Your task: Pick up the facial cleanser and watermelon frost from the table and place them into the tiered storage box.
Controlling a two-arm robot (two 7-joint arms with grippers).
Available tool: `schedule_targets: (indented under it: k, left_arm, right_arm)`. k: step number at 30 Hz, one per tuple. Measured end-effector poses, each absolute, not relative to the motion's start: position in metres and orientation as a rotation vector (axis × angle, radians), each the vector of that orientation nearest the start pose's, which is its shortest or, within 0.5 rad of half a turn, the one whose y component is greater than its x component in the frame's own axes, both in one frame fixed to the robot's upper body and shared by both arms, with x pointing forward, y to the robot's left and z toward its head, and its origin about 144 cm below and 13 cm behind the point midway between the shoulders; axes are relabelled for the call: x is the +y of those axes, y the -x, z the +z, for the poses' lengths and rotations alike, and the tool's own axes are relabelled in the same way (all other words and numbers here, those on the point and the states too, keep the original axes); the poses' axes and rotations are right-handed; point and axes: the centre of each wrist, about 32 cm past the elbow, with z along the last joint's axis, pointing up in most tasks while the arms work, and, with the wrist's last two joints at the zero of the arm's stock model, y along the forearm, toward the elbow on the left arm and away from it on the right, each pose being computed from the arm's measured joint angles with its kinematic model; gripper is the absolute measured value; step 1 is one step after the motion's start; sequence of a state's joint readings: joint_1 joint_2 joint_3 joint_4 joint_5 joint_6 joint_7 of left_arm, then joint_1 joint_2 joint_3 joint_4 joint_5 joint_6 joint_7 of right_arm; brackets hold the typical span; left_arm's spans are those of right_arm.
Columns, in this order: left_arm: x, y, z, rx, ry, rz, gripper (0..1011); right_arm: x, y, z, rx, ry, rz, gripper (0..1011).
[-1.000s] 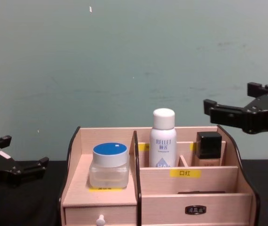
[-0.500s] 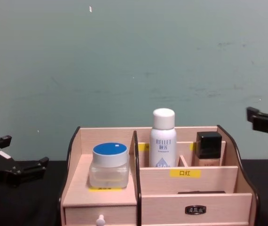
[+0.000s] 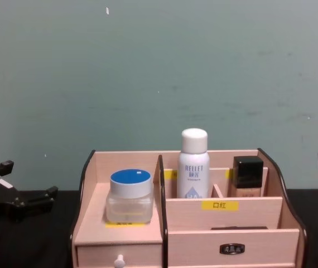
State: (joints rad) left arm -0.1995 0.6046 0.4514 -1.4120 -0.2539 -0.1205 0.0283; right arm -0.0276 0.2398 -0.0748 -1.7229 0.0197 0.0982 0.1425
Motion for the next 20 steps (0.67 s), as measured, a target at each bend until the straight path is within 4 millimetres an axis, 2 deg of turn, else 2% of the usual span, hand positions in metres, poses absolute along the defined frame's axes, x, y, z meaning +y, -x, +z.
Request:
schedule_targets:
  k: [20]
  left_arm:
    - [0.3097,-0.4886,1.1398,-0.285,-0.304,1.248,1010]
  right_arm:
    - [-0.2626,-0.4487,1.1844,-0.175,0.162,-1.329,1000]
